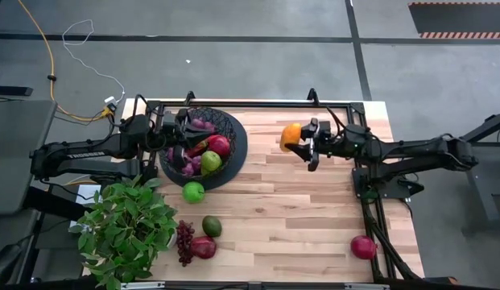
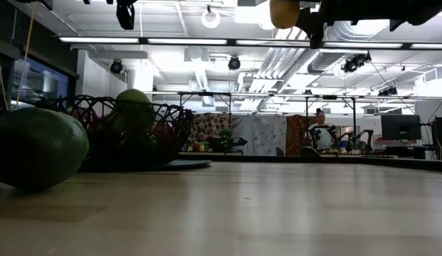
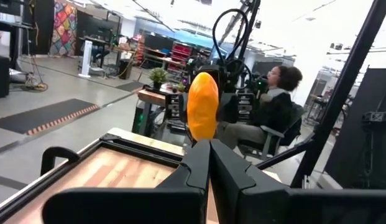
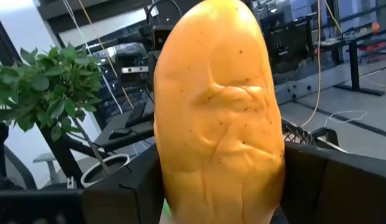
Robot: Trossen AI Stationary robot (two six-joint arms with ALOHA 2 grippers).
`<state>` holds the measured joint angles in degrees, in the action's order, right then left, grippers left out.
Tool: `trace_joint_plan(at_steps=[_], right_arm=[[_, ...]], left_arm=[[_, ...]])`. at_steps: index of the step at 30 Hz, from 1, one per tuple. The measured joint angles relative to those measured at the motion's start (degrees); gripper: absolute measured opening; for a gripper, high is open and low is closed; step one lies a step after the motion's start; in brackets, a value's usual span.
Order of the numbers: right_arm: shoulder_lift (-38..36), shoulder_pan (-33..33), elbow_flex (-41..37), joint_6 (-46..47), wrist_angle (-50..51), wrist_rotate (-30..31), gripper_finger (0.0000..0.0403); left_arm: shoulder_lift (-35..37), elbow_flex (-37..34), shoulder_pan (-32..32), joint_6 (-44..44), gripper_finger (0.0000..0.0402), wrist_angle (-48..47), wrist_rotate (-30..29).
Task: Build produce basket
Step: Put the mango into the wire basket
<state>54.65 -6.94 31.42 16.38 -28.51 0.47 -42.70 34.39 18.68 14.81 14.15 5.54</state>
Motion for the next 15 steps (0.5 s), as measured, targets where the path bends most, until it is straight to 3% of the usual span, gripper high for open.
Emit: trace_joint_plan(at_steps=[15], right_arm=[[0.0, -0.02, 0.05, 2.12, 0.02, -0.02, 0.0218]], left_arm=[[-0.01, 0.0, 0.0, 0.42, 0.0002, 0.46, -1.65]])
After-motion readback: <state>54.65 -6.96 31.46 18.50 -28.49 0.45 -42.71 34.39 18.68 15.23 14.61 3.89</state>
